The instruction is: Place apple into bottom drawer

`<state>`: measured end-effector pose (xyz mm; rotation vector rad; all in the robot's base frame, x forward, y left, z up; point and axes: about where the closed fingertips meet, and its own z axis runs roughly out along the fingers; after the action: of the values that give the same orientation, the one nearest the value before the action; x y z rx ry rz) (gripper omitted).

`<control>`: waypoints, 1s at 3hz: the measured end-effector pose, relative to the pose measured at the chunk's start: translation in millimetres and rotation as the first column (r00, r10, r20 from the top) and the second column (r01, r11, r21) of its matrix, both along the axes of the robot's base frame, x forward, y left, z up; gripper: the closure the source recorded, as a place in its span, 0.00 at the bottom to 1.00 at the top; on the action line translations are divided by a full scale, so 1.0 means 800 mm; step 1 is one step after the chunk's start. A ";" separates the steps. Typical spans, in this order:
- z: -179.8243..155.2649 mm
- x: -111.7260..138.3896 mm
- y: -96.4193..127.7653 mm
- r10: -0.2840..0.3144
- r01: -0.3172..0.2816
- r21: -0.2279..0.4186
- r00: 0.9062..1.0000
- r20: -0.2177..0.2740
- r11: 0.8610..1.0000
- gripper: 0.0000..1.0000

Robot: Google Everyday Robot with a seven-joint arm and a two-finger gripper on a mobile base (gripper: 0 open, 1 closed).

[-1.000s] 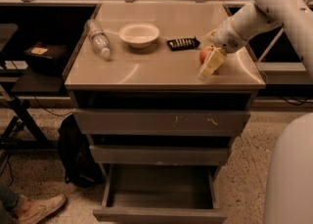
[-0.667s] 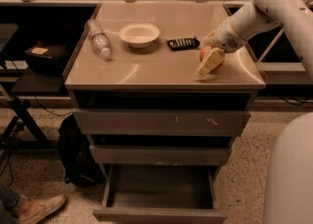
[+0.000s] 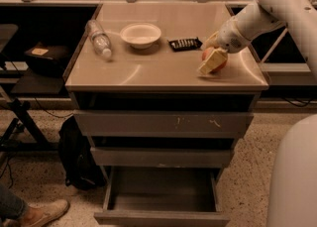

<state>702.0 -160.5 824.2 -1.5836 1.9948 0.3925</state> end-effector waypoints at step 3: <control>0.147 -0.093 -0.030 -0.200 0.184 0.092 0.955 0.218 0.979 1.00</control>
Offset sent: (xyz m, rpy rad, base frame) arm -0.1753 -0.0148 0.0343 0.0015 -0.0446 -0.1290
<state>627.4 -184.8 941.5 -1.3122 1.9143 0.1941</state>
